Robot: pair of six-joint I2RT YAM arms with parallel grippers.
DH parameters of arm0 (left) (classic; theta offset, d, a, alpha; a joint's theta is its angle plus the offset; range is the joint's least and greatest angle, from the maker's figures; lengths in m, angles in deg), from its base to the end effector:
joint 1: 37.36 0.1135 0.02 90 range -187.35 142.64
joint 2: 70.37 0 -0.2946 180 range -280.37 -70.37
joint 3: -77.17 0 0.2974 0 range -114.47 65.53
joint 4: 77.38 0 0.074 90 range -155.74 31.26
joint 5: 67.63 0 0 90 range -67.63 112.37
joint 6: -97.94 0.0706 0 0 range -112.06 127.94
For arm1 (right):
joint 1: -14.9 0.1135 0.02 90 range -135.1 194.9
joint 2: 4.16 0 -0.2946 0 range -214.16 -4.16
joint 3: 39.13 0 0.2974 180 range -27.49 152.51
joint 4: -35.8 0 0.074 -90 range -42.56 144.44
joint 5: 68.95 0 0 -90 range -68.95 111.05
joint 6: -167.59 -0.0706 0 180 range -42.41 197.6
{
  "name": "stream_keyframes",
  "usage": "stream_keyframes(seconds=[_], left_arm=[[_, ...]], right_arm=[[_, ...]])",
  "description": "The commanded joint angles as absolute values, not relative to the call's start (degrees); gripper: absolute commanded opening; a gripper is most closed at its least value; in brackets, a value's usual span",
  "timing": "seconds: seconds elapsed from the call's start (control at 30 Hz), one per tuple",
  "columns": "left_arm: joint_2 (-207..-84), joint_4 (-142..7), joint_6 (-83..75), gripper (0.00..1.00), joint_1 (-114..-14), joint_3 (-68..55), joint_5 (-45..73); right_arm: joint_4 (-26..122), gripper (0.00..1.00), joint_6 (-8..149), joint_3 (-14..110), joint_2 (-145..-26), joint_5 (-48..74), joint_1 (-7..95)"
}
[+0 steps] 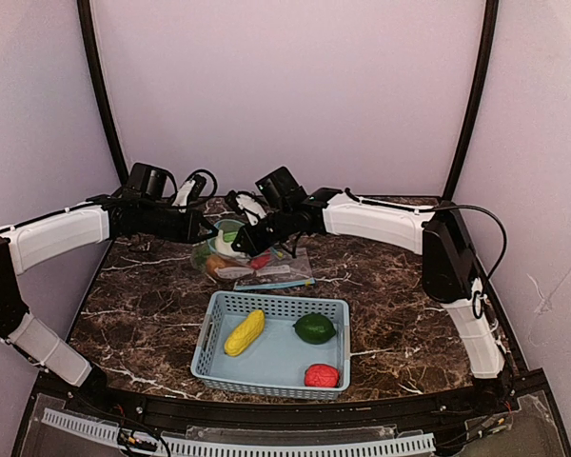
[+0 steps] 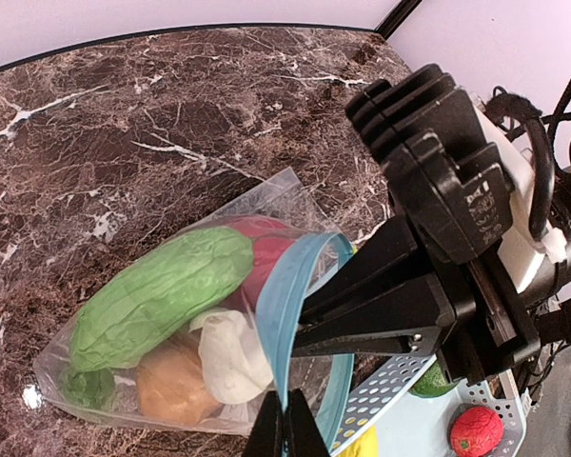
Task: Place the food in the zip-top bag and seal the zipper
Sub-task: Place the fake vegetable in the zipper food storage bag.
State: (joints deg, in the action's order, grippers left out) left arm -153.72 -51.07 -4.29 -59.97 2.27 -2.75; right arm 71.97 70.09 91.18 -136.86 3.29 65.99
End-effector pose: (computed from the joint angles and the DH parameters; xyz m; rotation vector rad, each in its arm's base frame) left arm 0.3516 -0.1789 0.2838 0.4574 2.1822 -0.8177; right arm 0.3773 0.5017 0.2296 -1.0393 2.1217 0.8763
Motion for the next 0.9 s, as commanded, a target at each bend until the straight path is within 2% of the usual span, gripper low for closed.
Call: stream_keyframes(seconds=[0.0, 0.2, 0.47, 0.73, 0.87], left_arm=[[-153.39, -51.65, -4.31, 0.01, -59.59, 2.87, -3.90], [-153.51, -51.47, -4.29, 0.01, -59.59, 2.87, -3.35], [-153.26, -51.04, -4.07, 0.01, -59.59, 2.71, -2.05], [-153.13, -49.53, -3.30, 0.01, -59.46, 2.19, 0.59], [-152.93, -49.41, -3.29, 0.01, -59.42, 2.11, 0.72]], right_arm=[[71.80, 0.08, 70.03, 92.57, -137.92, 4.87, 65.77], [72.27, 0.26, 71.08, 92.12, -136.89, 4.02, 65.79], [72.12, 0.40, 72.01, 88.78, -131.90, 3.86, 65.93], [69.88, 0.64, 71.56, 79.98, -120.74, -0.84, 65.94], [68.78, 0.70, 71.69, 73.53, -114.51, -0.05, 65.84]])
